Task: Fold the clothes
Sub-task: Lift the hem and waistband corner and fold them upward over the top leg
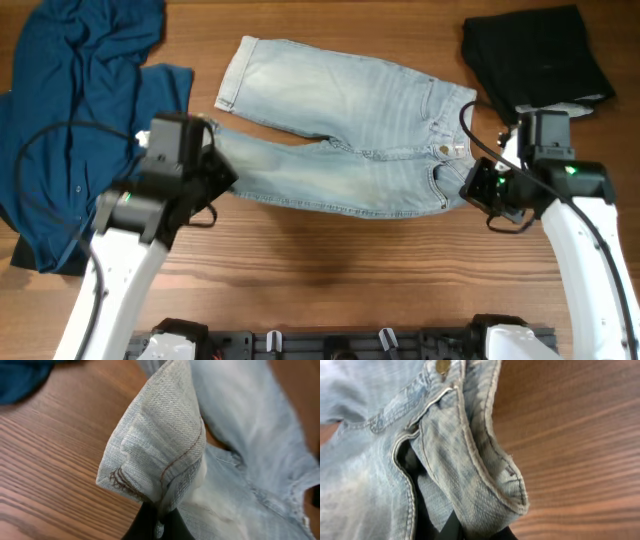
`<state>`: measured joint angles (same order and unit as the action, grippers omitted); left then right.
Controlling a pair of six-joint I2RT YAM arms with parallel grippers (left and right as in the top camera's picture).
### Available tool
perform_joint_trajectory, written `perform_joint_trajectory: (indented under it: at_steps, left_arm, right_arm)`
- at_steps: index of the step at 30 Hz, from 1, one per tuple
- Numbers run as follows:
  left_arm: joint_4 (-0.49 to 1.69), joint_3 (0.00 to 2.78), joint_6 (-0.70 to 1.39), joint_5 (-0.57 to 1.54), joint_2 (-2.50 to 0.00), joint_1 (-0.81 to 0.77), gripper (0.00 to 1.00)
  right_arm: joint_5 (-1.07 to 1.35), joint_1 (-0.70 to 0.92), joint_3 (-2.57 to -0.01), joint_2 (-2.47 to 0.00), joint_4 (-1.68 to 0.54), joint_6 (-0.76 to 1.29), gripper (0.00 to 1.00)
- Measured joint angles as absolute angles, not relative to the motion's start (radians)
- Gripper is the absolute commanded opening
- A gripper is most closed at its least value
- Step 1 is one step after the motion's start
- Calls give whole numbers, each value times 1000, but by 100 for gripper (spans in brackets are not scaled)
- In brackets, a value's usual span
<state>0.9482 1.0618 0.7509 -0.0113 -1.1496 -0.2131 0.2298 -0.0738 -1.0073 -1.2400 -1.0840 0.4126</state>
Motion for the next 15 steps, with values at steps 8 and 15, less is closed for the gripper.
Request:
perform_joint_trajectory:
  at_steps: [8,15]
  left_arm:
    - [1012,1061,716,-13,-977,-213,4]
    - [868,1062,707,-21,-1005,-213,4]
  right_arm:
    - [255,-74,-1008,-1138,-1231,398,4]
    - [239,-74,-1008,-1085,-1161,403,4]
